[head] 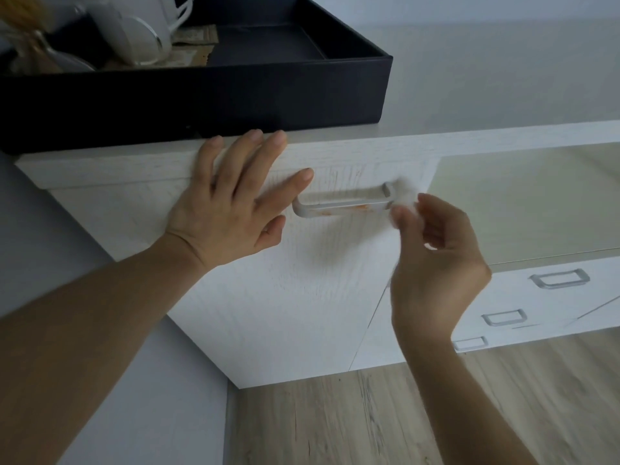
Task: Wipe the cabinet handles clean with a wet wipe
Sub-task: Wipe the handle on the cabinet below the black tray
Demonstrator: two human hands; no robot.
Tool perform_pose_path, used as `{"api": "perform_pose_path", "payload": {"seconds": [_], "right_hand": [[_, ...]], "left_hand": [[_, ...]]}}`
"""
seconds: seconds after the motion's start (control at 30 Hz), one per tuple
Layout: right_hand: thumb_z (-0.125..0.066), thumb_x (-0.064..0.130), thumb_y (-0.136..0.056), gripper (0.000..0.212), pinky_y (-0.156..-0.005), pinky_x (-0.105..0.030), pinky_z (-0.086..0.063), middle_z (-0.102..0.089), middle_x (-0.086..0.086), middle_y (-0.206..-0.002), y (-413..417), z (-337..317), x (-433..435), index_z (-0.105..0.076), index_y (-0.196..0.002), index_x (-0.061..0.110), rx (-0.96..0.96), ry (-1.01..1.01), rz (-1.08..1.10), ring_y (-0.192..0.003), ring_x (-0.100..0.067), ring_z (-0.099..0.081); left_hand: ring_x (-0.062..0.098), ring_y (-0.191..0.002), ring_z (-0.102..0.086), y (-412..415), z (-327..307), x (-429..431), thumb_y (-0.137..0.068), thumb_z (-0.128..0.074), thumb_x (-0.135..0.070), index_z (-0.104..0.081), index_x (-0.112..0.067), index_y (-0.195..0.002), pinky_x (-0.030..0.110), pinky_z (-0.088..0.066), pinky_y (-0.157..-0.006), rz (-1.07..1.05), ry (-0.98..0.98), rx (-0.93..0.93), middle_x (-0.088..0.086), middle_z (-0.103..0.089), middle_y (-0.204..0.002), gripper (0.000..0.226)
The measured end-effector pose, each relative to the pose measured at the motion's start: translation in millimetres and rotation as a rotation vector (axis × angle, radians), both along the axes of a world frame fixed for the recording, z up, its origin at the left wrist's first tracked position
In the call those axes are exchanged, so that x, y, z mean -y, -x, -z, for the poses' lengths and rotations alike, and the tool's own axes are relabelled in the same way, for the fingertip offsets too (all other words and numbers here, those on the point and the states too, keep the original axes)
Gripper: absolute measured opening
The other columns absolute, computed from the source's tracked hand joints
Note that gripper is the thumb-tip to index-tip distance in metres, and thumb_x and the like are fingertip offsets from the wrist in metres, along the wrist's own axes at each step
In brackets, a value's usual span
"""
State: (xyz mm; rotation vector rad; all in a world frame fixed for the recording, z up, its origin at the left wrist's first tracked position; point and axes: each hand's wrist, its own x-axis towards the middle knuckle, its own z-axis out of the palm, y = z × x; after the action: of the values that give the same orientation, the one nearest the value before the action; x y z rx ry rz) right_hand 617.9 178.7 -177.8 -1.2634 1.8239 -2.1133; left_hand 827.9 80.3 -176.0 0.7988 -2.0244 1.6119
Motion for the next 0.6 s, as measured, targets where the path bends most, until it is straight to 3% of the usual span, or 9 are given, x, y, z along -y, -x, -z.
{"api": "perform_pose_path", "payload": {"seconds": [0.07,0.23,0.37,0.47,0.6], "right_hand": [[-0.071,0.019,-0.082,0.015,-0.067,-0.005,-0.043,-0.068,0.002,-0.082,-4,-2,2,-0.069,-0.096,0.015,0.078,0.034,-0.001,-0.069,-0.002,-0.057],[-0.070,0.007,-0.082,0.019,-0.070,0.002,-0.040,-0.064,-0.010,-0.090,-17,7,0,-0.070,-0.101,0.004,-0.275,0.041,0.064,-0.074,-0.008,-0.057],[-0.068,0.007,-0.083,0.013,-0.065,0.003,-0.036,-0.063,-0.009,-0.084,-10,4,-1,-0.072,-0.095,0.004,-0.301,0.035,0.055,-0.068,-0.006,-0.052],[-0.069,0.007,-0.082,0.011,-0.063,0.002,-0.036,-0.060,-0.007,-0.080,-12,1,-4,-0.072,-0.092,0.004,-0.402,0.043,0.010,-0.065,-0.008,-0.052],[-0.070,0.006,-0.081,0.010,-0.062,0.000,-0.036,-0.058,-0.004,-0.078,-17,-2,-3,-0.072,-0.091,0.004,-0.367,0.031,0.001,-0.064,-0.006,-0.050]], "left_hand": [[0.039,-0.133,-0.017,1,0,-1,-0.094,-0.039,-0.046,-0.009,-0.014,-0.150,0.052,-0.012,-0.111,0.002,-0.006,0.003,0.024,-0.011,-0.146,0.071],[0.039,-0.133,-0.016,1,1,-1,-0.095,-0.037,-0.046,-0.006,-0.013,-0.151,0.051,-0.007,-0.114,0.010,-0.004,-0.006,0.024,-0.010,-0.146,0.072],[0.038,-0.134,-0.015,1,0,-2,-0.096,-0.035,-0.045,-0.002,-0.013,-0.152,0.051,-0.006,-0.114,-0.005,-0.008,-0.006,0.024,-0.008,-0.147,0.072],[0.039,-0.134,-0.020,1,-5,-6,-0.096,-0.038,-0.042,-0.009,-0.014,-0.151,0.049,-0.010,-0.113,0.008,-0.038,0.002,0.024,-0.013,-0.148,0.068],[0.035,-0.136,-0.027,-13,-22,-8,-0.099,-0.040,-0.038,-0.023,-0.016,-0.150,0.044,-0.021,-0.110,0.077,-0.063,0.106,0.022,-0.024,-0.150,0.058]]}}
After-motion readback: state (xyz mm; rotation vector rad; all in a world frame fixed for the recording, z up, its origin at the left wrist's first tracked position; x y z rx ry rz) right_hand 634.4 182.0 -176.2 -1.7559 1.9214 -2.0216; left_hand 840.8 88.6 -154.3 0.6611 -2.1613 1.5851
